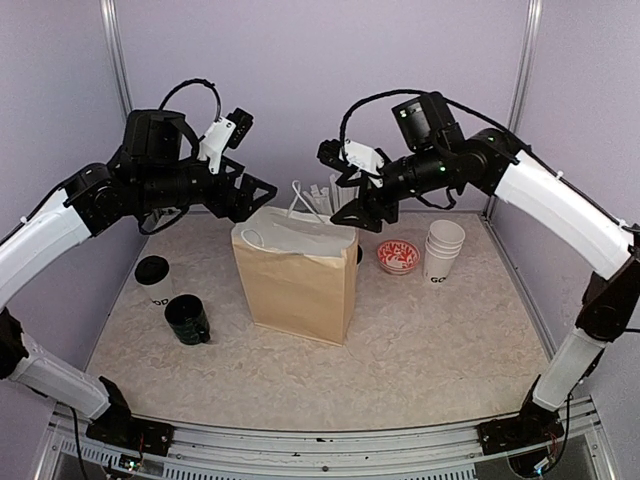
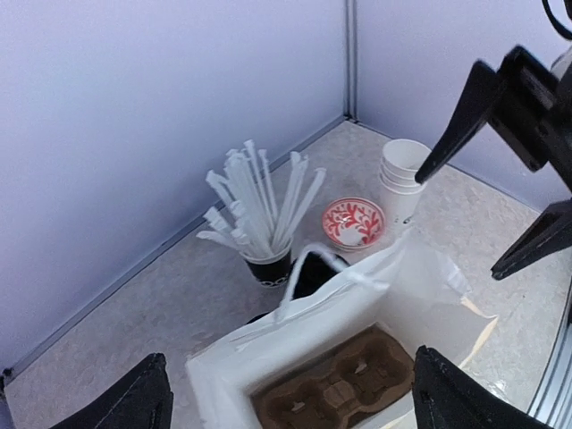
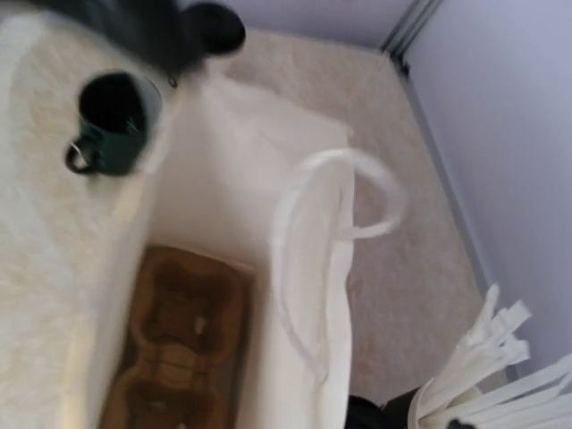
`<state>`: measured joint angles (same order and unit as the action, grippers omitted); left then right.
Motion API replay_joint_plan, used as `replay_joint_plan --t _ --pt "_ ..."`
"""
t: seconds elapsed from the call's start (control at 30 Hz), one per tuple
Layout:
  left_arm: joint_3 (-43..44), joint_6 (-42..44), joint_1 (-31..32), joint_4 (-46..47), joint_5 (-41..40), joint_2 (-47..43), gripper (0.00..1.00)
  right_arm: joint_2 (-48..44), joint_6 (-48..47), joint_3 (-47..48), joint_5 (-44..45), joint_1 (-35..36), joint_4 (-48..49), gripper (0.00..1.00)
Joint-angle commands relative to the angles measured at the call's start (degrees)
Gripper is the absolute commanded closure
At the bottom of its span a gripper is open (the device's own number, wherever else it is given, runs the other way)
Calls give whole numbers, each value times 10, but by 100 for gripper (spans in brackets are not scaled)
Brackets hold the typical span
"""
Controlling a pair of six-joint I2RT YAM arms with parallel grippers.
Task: Pack the takeout coffee
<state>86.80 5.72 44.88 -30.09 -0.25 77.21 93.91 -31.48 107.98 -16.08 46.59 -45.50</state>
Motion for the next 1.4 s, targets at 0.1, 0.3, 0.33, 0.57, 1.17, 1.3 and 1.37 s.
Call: replay_joint_plan --t 0.1,0.3,0.33,0.57,1.17,1.3,1.37 --pt "-67 -39 -62 37 -55 -62 9 104 -7 69 5 -4 -13 22" --pt "-106 -50 -81 51 -33 -93 9 159 16 114 42 -11 -7 23" --pt "-111 -51 -81 54 -29 -94 9 175 21 130 33 -16 -15 24" --pt "-134 -54 -82 67 -16 -104 9 255 40 233 -68 -51 -80 53" --pt "-148 -53 -90 83 -30 -105 9 218 -8 193 -155 -56 -128 100" --pt "-166 -45 -92 107 -59 -118 8 144 -38 93 -163 -48 -98 100" --pt "-181 -49 -95 124 -86 -127 1 112 -54 50 -163 -38 -87 100"
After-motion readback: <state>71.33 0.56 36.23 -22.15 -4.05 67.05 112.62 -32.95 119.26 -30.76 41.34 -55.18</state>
